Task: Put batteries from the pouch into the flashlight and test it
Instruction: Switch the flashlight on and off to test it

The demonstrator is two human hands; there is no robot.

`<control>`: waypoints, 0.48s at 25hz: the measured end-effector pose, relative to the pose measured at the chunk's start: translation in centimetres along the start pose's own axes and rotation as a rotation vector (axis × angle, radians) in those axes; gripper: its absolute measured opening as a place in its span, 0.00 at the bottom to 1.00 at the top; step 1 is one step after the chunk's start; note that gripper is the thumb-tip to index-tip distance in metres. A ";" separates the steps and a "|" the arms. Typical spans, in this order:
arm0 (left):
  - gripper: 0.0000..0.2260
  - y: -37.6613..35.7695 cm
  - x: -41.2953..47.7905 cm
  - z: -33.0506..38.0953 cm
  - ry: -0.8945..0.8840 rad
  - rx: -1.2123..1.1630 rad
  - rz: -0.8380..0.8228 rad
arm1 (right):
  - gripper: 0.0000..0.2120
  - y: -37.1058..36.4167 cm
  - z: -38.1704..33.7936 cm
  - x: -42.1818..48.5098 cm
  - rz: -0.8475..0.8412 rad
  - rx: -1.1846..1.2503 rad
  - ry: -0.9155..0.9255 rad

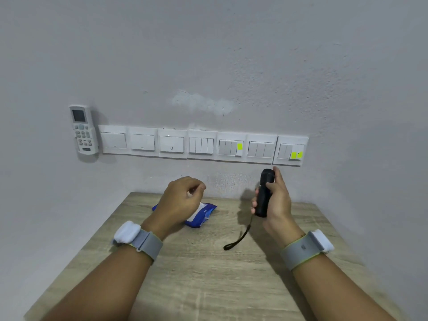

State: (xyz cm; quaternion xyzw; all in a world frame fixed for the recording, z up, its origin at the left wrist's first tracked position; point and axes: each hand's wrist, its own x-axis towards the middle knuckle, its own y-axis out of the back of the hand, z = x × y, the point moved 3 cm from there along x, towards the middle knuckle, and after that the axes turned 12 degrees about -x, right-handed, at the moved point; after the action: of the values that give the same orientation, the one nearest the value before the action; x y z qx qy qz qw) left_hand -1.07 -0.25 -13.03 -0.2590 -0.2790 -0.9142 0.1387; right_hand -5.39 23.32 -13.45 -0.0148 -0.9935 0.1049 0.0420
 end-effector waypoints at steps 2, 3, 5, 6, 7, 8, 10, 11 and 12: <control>0.09 0.5 0.1 -0.5 0.024 -0.011 0.037 | 0.30 0.7 -0.2 -0.3 0.006 -0.004 0.013; 0.09 0.6 0.1 -0.6 0.034 -0.011 0.041 | 0.31 1.0 -0.3 -0.6 0.014 -0.032 0.030; 0.09 0.6 0.2 -0.7 0.059 -0.014 0.043 | 0.33 1.6 -0.5 -1.1 0.043 -0.112 0.068; 0.10 0.7 0.2 -0.7 0.072 -0.019 0.044 | 0.33 1.8 -0.5 -1.4 0.059 -0.145 0.088; 0.10 0.7 0.2 -0.6 0.089 -0.020 0.043 | 0.33 1.8 -0.5 -1.6 0.073 -0.162 0.101; 0.10 0.7 0.1 -0.5 0.105 -0.020 0.041 | 0.32 1.9 -0.4 -1.7 0.088 -0.171 0.106; 0.11 0.6 0.0 -0.5 0.133 -0.026 0.043 | 0.31 2.1 -0.2 -1.8 0.112 -0.186 0.105; 0.11 0.7 0.0 -0.6 0.140 -0.033 0.047 | 0.31 2.1 -0.1 -1.8 0.120 -0.196 0.103; 0.11 0.7 0.0 -0.7 0.143 -0.038 0.052 | 0.31 2.2 0.2 -1.7 0.127 -0.209 0.095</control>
State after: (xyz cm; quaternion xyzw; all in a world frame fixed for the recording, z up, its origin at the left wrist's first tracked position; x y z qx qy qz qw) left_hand -1.08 -1.18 -13.19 -0.2029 -0.2443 -0.9316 0.1769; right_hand -3.66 25.38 -14.25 -0.0867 -0.9930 0.0023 0.0805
